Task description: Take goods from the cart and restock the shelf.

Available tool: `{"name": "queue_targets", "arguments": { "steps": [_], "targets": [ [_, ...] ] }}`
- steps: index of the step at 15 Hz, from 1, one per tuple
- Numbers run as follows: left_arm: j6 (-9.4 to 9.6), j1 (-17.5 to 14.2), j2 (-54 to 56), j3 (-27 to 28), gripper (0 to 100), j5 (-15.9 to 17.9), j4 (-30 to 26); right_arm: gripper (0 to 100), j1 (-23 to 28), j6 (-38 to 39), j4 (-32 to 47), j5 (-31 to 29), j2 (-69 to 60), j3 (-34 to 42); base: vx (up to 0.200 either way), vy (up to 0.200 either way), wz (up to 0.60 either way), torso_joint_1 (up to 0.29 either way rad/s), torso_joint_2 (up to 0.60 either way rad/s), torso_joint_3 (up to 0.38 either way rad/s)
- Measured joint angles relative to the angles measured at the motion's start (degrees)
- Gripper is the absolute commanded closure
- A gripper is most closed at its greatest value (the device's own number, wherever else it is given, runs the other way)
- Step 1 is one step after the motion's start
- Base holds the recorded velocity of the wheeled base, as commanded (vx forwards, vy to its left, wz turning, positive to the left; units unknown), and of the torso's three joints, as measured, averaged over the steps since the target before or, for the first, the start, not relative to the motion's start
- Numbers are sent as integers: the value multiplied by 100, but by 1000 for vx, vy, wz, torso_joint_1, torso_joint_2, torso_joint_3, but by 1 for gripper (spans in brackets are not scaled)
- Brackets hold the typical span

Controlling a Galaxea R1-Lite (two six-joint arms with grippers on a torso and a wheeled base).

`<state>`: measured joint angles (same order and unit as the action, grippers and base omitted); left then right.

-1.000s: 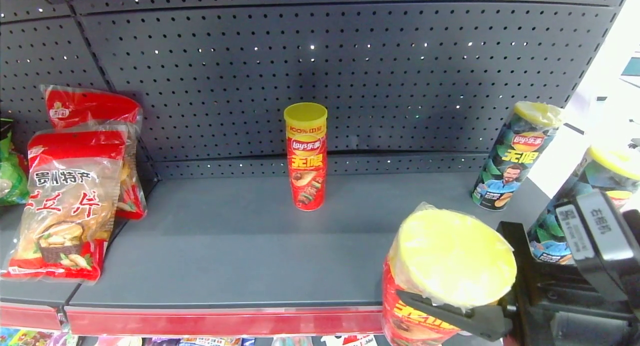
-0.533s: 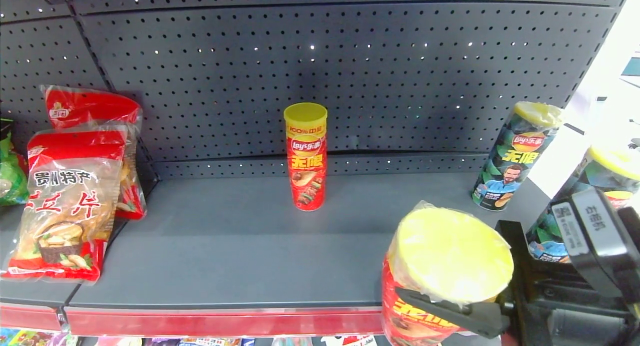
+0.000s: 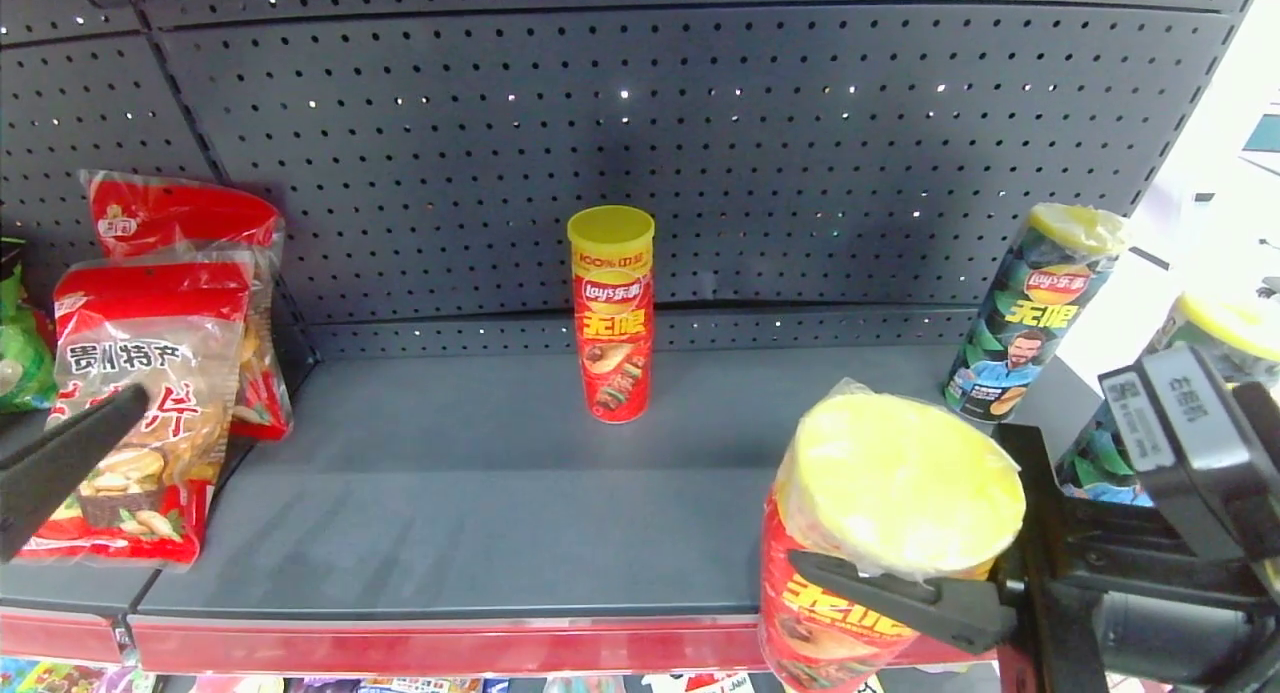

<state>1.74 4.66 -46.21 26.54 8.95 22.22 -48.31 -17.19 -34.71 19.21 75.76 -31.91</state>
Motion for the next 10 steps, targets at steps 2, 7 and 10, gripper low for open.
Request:
{"name": "queue_targets", "arguments": {
  "steps": [2, 7, 10],
  "targets": [
    [301, 93, -1026, 133, 0, 389, 477, 100, 88, 33, 0, 7, 0, -16, 0, 0, 0, 0, 0, 0],
    [816, 302, -2609, 328, 0, 1590, 919, 100, 295, 85, -10, 33, -9, -9, 0, 0, 0, 0, 0, 0],
    [980, 341, -3206, 472, 0, 2003, 950, 100, 315, 85, -10, 35, -2, -20, 0, 0, 0, 0, 0, 0]
  ]
}}
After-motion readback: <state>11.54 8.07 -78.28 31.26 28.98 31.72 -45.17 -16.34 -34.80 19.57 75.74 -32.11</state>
